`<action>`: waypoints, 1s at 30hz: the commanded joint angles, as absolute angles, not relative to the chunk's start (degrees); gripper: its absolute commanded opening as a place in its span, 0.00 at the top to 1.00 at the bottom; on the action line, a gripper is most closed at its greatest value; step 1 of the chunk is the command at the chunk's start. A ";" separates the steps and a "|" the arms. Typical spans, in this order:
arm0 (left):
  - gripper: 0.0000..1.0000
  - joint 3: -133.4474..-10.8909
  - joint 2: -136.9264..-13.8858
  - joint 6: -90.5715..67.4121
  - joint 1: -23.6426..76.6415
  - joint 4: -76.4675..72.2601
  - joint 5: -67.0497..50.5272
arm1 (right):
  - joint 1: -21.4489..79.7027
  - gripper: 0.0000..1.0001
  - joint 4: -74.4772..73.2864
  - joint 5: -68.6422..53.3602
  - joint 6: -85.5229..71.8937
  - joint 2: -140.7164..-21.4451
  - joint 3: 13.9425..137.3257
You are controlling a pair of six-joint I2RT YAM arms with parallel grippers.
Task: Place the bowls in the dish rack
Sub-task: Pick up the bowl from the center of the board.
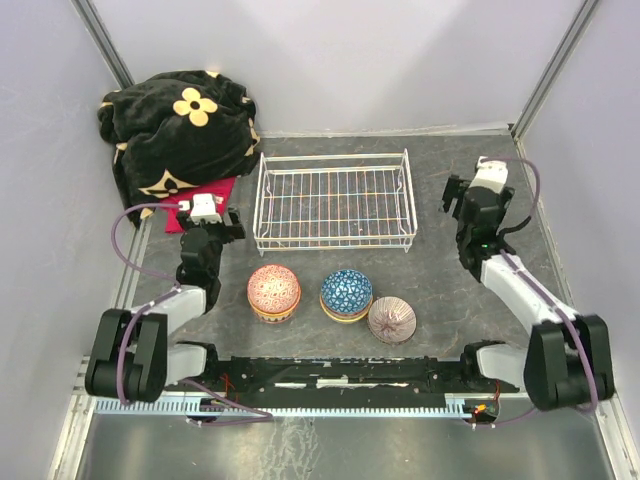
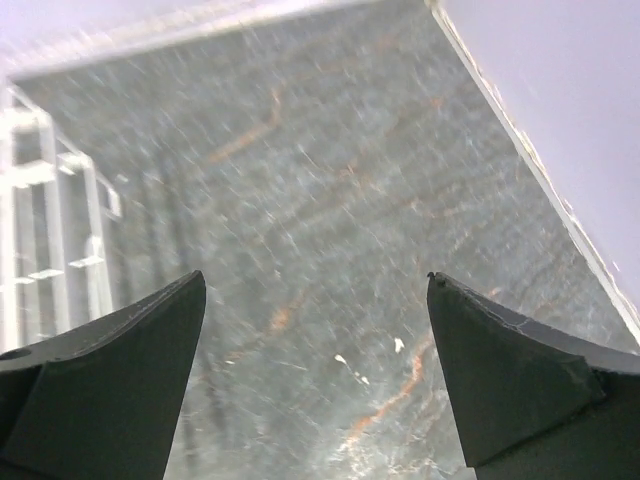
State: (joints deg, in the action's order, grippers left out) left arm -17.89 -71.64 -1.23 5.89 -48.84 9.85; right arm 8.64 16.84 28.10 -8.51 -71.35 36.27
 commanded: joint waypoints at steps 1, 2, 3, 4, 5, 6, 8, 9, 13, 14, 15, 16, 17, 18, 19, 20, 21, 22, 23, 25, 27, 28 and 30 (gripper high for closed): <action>0.01 -19.91 -64.58 -6.63 6.11 -43.94 9.06 | 9.04 0.01 -0.60 22.62 -16.67 -63.47 41.33; 0.01 -20.47 -62.64 -8.45 6.14 -42.40 9.02 | 9.05 0.01 -1.82 20.55 -18.09 -61.67 41.93; 0.01 -21.01 -60.66 -10.40 6.23 -41.33 8.52 | 9.02 0.01 -3.01 18.15 -19.08 -59.97 42.61; 0.01 -21.45 -58.92 -12.20 6.18 -40.66 7.85 | 9.05 0.01 -3.96 15.92 -20.77 -58.45 43.34; 0.01 -22.16 -56.56 -14.10 6.20 -39.54 6.66 | 9.01 0.01 -5.16 12.67 -20.88 -57.07 44.76; 0.01 -23.52 -54.87 -16.02 6.16 -38.70 5.07 | 9.04 0.01 -5.55 8.67 -20.51 -56.17 46.09; 0.01 -27.11 -52.20 -18.99 6.21 -35.09 1.14 | 8.99 0.01 -7.84 4.46 -21.96 -55.67 50.43; 0.01 -29.38 -51.34 -20.47 6.18 -32.15 -0.13 | 9.04 0.01 -9.00 2.22 -22.50 -56.16 53.23; 0.01 -34.43 -50.68 -26.69 6.15 -27.86 -6.32 | 8.99 0.01 -16.74 3.57 -29.56 -60.30 64.43; 0.01 -34.53 -51.19 -28.00 6.14 -28.70 -8.17 | 8.92 0.01 -19.04 4.65 -31.00 -61.29 66.81; 0.01 -34.58 -51.99 -29.75 6.15 -29.71 -9.38 | 8.95 0.01 -19.98 3.81 -30.36 -62.28 68.38; 0.01 -35.00 -53.02 -31.30 6.11 -29.52 -9.74 | 8.95 0.01 -20.04 1.30 -29.15 -62.59 69.35; 0.01 -35.32 -54.14 -32.80 6.04 -28.93 -9.75 | 8.96 0.01 -19.97 -0.60 -28.28 -63.02 69.79; 0.01 -35.30 -55.35 -34.19 6.09 -28.76 -10.10 | 8.92 0.01 -19.84 -2.17 -28.03 -63.13 69.75; 0.01 -34.87 -56.70 -35.51 6.12 -29.50 -10.29 | 8.92 0.01 -19.32 -3.23 -28.22 -63.20 69.14; 0.01 -34.63 -58.04 -36.84 6.04 -29.99 -10.57 | 8.91 0.01 -18.22 -4.58 -28.43 -63.38 68.32; 0.01 -35.27 -59.50 -37.76 6.03 -29.32 -11.03 | 8.94 0.01 -17.22 -5.67 -28.48 -63.56 67.55; 0.01 -36.43 -60.52 -37.44 6.13 -27.68 -12.17 | 8.96 0.01 -16.96 -6.23 -28.50 -64.22 67.23; 0.01 -37.34 -60.82 -36.80 6.40 -27.18 -12.63 | 8.93 0.01 -17.37 -6.32 -28.37 -65.01 67.72; 0.01 -37.38 -57.82 -35.41 7.29 -26.00 -10.69 | 8.86 0.01 -19.27 -6.45 -27.64 -66.80 69.21; 0.01 -38.10 -54.58 -32.52 9.84 -22.61 -6.75 | 8.88 0.01 -21.01 -7.17 -26.91 -68.06 70.03; 0.01 -39.12 -53.68 -30.84 11.79 -20.21 -4.07 | 8.82 0.01 -20.93 -7.96 -26.70 -68.14 69.63; 0.01 -42.09 -53.59 -28.37 15.92 -14.48 1.15 | 8.86 0.01 -19.70 -10.10 -26.30 -67.88 68.46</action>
State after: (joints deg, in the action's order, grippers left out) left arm -35.05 -57.43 -32.84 9.89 -20.71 -6.81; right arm 8.95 -20.21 -5.80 -27.57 -68.45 67.68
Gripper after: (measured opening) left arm 0.991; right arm 0.994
